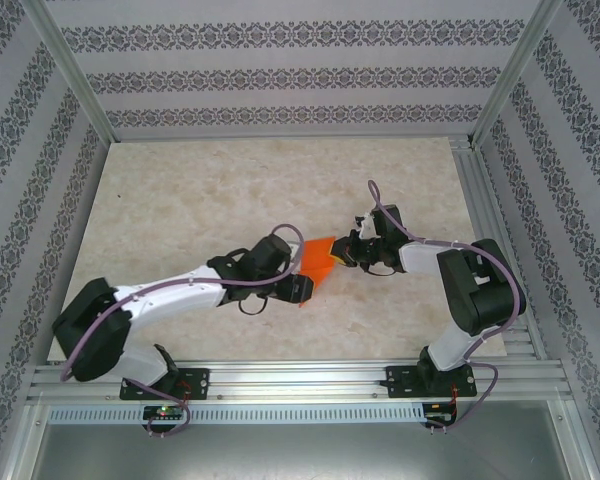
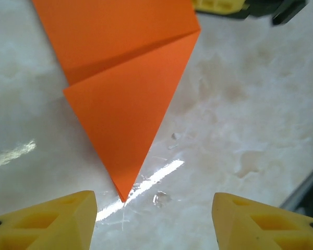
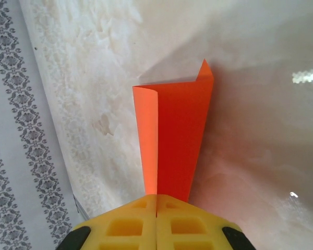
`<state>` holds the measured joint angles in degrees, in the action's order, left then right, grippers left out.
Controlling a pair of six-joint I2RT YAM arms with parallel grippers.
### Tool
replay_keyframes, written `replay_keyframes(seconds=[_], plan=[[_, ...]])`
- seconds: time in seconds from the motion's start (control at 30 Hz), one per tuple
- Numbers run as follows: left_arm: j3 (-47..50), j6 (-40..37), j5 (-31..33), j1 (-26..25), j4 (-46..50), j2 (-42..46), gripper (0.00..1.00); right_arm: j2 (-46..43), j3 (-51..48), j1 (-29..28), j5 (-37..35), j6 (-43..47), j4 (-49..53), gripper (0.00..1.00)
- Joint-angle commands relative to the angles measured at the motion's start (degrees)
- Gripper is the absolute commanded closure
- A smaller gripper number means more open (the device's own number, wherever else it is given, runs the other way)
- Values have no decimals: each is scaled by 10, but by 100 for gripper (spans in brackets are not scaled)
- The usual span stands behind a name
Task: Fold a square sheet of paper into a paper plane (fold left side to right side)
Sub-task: Fold the wing for the fifth time at the center of the table.
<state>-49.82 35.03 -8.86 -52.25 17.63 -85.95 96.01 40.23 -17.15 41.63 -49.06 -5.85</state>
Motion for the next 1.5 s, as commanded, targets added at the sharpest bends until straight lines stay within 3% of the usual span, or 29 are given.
replay_keyframes(seconds=[0.0, 0.43, 1.07, 1.23, 1.47], plan=[[-48, -36, 52, -20, -7, -40, 38, 2, -2, -1, -14, -8, 3, 94], [-134, -73, 140, -44, 57, -161, 38, 2, 1, -4, -13, 3, 18, 93], [-157, -70, 180, -66, 86, -188, 47, 13, 9, -9, -22, 18, 40, 93], [-161, -67, 183, -70, 89, -199, 59, 12, 7, -10, -22, 18, 40, 93], [-165, -53, 200, -69, 102, -215, 61, 9, 10, -10, -21, 29, 54, 92]])
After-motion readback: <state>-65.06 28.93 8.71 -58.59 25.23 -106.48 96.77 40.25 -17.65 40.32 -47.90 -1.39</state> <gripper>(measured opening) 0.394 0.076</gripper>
